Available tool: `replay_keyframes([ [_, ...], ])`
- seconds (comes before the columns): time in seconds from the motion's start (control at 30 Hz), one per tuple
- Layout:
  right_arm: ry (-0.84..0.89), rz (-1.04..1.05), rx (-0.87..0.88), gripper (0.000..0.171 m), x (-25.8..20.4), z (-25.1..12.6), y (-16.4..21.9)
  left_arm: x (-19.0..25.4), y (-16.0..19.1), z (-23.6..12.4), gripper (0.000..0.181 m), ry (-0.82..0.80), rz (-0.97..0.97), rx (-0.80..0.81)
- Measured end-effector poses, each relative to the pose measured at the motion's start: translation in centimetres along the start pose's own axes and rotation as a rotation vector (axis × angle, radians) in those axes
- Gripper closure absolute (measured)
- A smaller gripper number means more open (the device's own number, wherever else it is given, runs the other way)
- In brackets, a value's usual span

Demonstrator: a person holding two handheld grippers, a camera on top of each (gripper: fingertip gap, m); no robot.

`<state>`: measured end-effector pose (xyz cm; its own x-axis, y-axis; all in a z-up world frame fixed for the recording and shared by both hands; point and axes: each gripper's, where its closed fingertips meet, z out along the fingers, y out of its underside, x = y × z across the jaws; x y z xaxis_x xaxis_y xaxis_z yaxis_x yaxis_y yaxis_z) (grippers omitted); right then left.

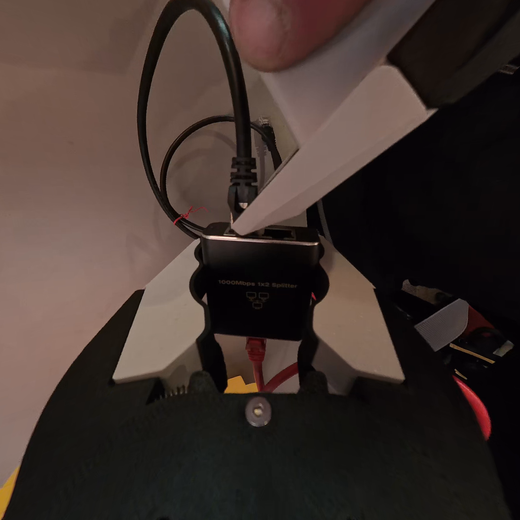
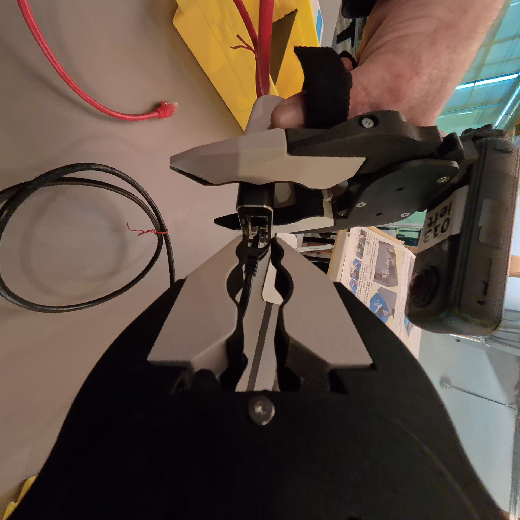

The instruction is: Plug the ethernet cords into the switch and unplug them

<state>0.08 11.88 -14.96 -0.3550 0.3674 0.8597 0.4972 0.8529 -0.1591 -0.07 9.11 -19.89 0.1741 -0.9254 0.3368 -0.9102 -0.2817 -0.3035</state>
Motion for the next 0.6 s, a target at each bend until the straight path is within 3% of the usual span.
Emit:
replay_keyframes([
  [0.27, -0.009, -0.013, -0.010, 0.157, -0.27, -0.11, 0.44, 0.20, -0.18, 0.07, 0.108, 0.012, 0.003, -0.015],
  [0.6, -0.058, -0.174, -0.043, 0.160, -0.82, -0.58, 0.51, 0.39, -0.62, 0.14, 0.108, 0.014, 0.027, -0.030],
])
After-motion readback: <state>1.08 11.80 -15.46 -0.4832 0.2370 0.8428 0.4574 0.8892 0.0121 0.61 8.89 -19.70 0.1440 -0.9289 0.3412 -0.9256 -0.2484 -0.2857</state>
